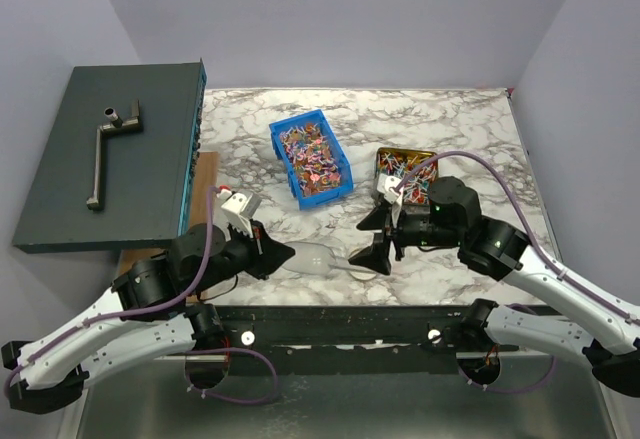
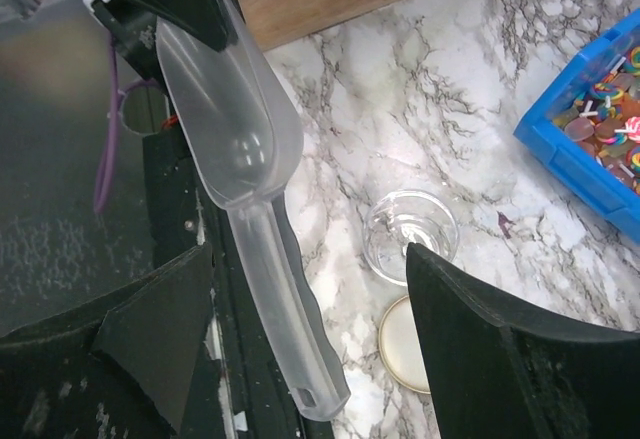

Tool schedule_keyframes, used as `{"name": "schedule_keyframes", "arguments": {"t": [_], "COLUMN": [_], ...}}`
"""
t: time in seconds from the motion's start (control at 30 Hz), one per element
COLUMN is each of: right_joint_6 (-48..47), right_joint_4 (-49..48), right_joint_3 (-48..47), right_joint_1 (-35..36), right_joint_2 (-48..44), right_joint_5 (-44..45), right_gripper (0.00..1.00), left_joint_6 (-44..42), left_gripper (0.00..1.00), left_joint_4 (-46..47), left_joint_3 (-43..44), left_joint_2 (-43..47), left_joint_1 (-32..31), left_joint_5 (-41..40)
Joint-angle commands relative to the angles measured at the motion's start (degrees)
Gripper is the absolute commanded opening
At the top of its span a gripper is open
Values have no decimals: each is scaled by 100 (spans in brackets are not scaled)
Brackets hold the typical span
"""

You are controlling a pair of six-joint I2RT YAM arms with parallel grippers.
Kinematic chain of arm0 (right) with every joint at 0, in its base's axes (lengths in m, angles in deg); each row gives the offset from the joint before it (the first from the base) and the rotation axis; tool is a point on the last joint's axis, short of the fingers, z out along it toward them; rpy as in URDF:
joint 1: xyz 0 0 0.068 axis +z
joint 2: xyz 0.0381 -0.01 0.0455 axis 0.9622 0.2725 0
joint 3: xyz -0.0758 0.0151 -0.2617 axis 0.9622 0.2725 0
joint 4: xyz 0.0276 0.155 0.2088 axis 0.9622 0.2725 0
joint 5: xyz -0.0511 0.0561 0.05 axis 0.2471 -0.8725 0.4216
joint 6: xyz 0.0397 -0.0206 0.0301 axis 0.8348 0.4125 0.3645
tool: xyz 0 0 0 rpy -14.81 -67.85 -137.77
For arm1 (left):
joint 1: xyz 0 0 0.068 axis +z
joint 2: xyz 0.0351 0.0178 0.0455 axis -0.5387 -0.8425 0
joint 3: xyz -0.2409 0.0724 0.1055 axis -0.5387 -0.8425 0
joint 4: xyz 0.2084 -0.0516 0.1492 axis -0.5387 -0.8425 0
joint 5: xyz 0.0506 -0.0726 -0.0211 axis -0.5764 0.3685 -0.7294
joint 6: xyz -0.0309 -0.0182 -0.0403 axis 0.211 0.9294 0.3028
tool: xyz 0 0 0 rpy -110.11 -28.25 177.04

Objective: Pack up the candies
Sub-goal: Adjust the spatula.

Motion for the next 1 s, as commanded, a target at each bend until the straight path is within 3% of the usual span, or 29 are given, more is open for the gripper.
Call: {"name": "schedule_keyframes", "arguments": {"t": [0.0,0.3,0.57,0.97], "right_joint_6": [-524,-1409,-1957,-2203], "right_joint_4": [-347,-711,-1085,-1878], "right_joint_3": [142,137,271,949], "right_joint_1": [50,1781,2488,3046], "right_joint_2": [81,352,435,219], "right_joint_5": [-33,1889,3353,3655], "right_gripper": [80,81,81,76], "left_joint_6": [446,807,898,1098], "left_gripper": [0,0,0,0], "left_joint_4": [-205,-624,-927,-1064], "left_joint_3": [203,305,375,411], "left_joint_2": [176,279,473,659], "left_joint_1": [14,37,70,79], "left_joint_5": [-321,-418,-387,-218]}}
